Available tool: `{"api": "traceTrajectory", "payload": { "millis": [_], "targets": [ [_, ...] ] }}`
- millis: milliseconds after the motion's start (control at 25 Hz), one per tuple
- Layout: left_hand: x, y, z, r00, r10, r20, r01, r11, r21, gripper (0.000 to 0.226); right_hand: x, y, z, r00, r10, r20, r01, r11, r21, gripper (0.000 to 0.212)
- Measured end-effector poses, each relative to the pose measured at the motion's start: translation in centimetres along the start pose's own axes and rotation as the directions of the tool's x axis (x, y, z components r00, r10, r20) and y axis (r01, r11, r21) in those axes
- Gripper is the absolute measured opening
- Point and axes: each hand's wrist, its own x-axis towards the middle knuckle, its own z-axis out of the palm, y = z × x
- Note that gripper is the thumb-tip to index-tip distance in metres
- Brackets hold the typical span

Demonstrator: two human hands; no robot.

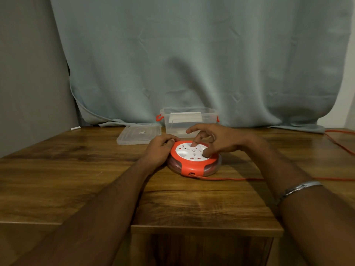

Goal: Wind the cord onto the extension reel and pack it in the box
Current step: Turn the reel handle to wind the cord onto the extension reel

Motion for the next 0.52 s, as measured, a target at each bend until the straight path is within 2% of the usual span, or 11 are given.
{"api": "traceTrajectory", "payload": {
  "millis": [280, 440, 520],
  "targets": [
    [0.1, -0.3, 0.0, 1.0, 0.016, -0.006, -0.016, 1.0, -0.013, 0.033, -0.3, -0.4, 0.3, 0.997, -0.014, -0.082, 0.016, 1.0, 0.026, 0.059],
    [0.2, -0.4, -0.1, 1.0, 0.018, -0.006, -0.018, 1.0, -0.014, 0.032, -0.1, -1.2, 1.2, 0.992, -0.043, -0.117, 0.03, 0.993, -0.112, 0.03],
    [0.3, -0.4, 0.0, 1.0, 0.016, -0.004, -0.016, 1.0, -0.014, 0.032, 0.1, -1.4, 1.7, 0.991, -0.038, -0.131, 0.016, 0.986, -0.167, 0.035]
  ]
}}
